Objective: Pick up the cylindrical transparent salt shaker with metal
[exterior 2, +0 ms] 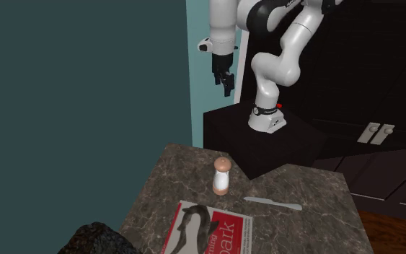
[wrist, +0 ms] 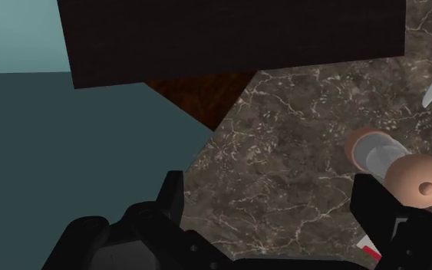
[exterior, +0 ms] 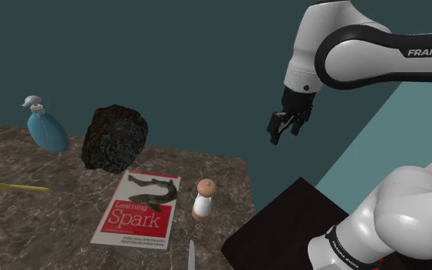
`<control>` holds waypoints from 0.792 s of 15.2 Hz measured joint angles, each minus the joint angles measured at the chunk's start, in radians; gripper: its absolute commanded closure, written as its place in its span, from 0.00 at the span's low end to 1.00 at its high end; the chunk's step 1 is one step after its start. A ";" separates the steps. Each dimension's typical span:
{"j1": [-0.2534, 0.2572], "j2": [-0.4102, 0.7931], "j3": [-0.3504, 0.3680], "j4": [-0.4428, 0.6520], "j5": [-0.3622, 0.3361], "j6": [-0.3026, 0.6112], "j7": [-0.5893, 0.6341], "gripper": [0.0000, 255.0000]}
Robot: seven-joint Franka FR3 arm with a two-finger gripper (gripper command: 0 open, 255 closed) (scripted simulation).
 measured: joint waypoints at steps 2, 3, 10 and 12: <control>0.013 0.047 0.031 -0.016 0.016 0.076 0.035 0.00; 0.021 0.064 0.048 -0.023 0.025 0.107 0.054 0.00; 0.050 0.277 0.163 -0.021 0.042 0.357 0.191 0.00; 0.053 0.341 0.194 -0.015 0.032 0.426 0.233 0.00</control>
